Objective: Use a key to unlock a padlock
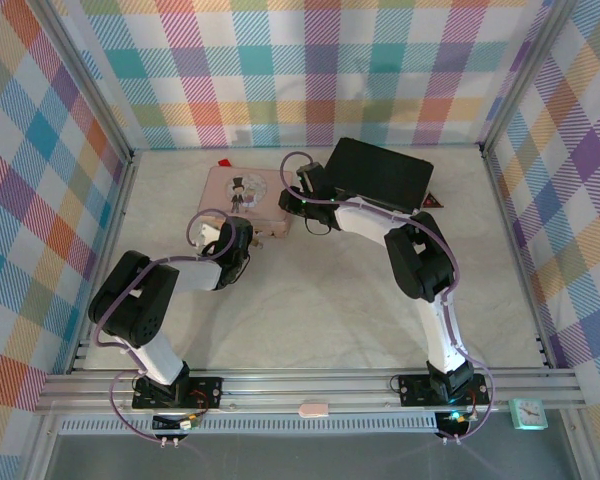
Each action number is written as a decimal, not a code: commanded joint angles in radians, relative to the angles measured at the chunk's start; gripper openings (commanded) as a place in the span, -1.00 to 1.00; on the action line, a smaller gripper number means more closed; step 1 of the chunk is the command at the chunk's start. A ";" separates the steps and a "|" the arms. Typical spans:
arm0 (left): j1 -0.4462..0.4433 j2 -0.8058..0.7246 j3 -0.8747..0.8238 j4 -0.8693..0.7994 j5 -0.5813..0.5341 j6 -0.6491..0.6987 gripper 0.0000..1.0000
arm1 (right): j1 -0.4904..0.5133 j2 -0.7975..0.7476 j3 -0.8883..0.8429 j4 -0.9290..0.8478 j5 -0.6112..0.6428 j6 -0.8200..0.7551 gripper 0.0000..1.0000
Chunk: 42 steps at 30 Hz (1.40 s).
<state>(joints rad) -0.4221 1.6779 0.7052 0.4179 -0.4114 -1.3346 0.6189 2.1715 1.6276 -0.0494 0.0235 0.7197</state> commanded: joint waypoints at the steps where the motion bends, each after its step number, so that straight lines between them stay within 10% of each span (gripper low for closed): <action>1: 0.025 -0.035 0.013 -0.070 -0.044 0.098 -1.00 | -0.044 -0.009 -0.051 -0.107 0.093 -0.019 -0.31; 37: 0.108 -0.066 -0.164 0.125 -0.184 -0.157 -1.00 | -0.045 0.014 -0.045 -0.128 0.126 0.012 -0.39; 42: 0.080 -0.040 -0.176 0.231 -0.202 -0.124 -1.00 | -0.045 -0.014 -0.055 -0.078 0.046 0.008 -0.12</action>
<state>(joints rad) -0.3569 1.6264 0.5571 0.5819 -0.4873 -1.4540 0.6189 2.1597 1.6089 -0.0494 0.0116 0.7242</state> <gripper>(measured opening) 0.062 0.430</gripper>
